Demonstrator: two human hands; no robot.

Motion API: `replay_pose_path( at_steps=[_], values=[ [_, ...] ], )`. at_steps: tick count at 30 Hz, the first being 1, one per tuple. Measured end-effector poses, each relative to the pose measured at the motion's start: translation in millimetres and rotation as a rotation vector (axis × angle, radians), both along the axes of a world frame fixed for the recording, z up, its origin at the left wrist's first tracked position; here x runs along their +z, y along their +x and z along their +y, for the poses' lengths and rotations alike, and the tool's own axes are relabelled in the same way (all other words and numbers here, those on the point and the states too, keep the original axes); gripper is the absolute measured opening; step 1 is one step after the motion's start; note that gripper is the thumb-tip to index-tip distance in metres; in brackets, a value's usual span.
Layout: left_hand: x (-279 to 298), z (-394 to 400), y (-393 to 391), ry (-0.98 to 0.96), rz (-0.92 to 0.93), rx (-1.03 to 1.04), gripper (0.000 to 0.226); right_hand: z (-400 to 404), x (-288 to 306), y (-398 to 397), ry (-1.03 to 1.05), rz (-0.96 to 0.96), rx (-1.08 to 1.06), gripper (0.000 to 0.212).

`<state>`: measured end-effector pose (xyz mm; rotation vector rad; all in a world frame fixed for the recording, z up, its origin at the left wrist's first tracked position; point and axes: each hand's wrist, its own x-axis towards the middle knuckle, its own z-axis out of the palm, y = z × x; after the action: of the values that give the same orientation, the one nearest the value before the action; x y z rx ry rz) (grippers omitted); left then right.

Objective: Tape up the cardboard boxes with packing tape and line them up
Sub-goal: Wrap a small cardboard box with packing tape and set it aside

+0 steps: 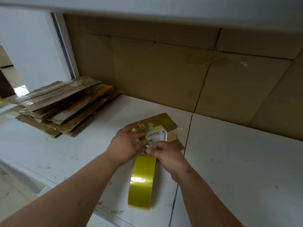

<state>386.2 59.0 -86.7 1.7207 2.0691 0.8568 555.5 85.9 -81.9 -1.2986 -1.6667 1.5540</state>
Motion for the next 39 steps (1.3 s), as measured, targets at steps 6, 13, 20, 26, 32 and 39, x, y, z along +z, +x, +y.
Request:
replay_pose_path(
  at_steps=[6,13,20,26,32,39],
  values=[
    [1,3,-3,-0.03,0.1,0.003,0.069,-1,1,12,0.044,-0.022,-0.011,0.018],
    [-12,-1,6,0.064,0.283,-0.043,0.062,-7,-3,24,0.037,0.044,-0.043,0.012],
    [-11,-3,1,0.05,0.214,-0.069,0.075,-7,-5,27,0.033,0.099,-0.115,0.011],
    [-4,-4,-9,-0.138,0.296,-0.14,0.078,-8,-7,23,0.022,0.118,-0.117,0.012],
    [-7,-5,-8,-0.08,0.248,-0.091,0.084,-8,-9,19,0.022,0.114,-0.139,0.013],
    [-11,-2,-1,0.084,0.396,-0.062,0.055,-7,-9,17,0.008,0.11,-0.145,0.013]
  ],
)
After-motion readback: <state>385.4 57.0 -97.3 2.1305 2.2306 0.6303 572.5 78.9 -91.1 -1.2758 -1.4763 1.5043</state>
